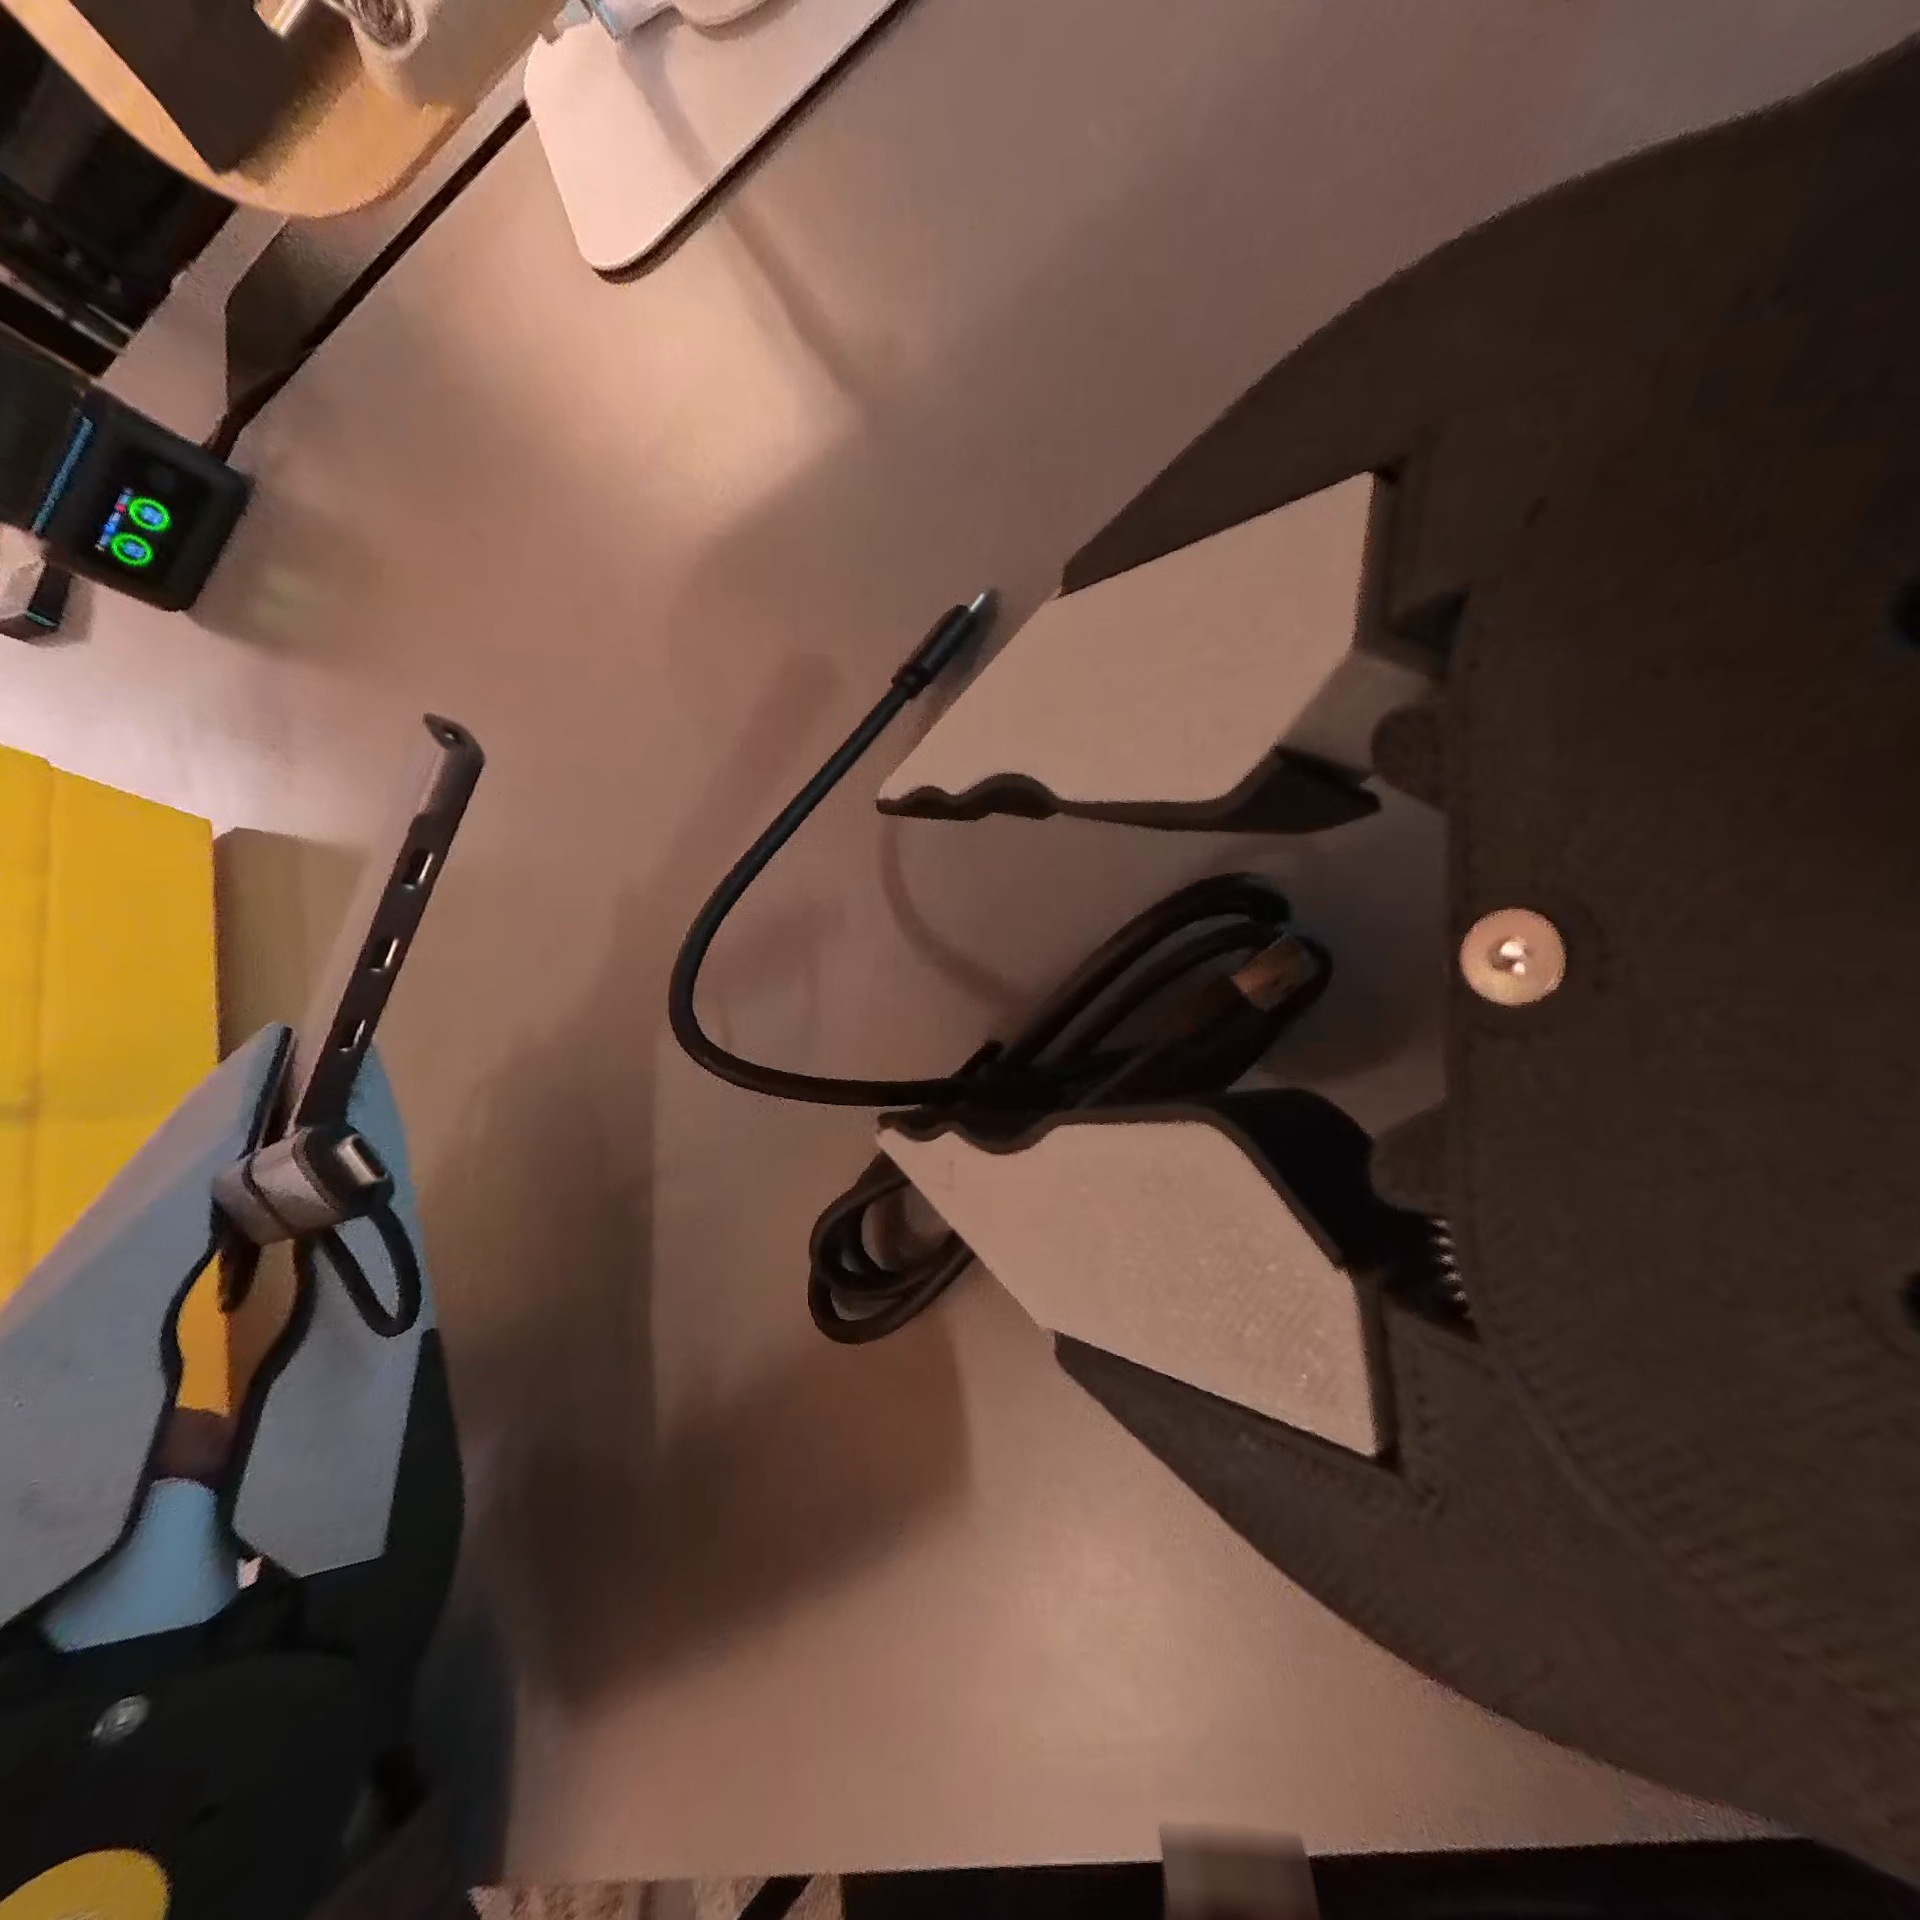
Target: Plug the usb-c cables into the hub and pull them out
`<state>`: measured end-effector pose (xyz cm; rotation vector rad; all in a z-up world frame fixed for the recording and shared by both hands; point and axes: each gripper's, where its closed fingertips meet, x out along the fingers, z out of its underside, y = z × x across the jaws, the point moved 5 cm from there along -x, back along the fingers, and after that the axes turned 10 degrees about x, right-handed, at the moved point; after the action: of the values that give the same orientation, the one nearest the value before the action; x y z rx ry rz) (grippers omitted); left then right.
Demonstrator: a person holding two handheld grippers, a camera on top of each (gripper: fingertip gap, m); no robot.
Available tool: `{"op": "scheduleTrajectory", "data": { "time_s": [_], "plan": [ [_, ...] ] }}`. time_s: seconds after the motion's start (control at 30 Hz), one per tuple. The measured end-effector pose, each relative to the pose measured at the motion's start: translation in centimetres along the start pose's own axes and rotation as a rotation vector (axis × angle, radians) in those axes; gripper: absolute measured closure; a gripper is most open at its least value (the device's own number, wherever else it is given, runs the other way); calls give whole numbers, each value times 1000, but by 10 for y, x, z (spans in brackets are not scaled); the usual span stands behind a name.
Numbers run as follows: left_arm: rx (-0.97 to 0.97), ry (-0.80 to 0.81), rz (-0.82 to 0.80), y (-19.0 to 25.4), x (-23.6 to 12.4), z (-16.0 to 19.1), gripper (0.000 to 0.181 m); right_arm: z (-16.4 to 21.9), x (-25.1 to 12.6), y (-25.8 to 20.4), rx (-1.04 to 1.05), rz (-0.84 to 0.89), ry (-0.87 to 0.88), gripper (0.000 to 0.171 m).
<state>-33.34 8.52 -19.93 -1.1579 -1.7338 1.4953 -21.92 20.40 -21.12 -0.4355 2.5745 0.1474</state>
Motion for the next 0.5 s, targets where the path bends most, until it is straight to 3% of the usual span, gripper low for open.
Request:
{"op": "scheduleTrajectory", "data": {
  "time_s": [0.43,0.5],
  "plan": [
    [4,0,0,0,0,0,174,4,3,-2,-19,3,-36,123],
    [5,0,0,0,0,0,174,5,4,-5,-35,-15,-49,132]
  ]
}}
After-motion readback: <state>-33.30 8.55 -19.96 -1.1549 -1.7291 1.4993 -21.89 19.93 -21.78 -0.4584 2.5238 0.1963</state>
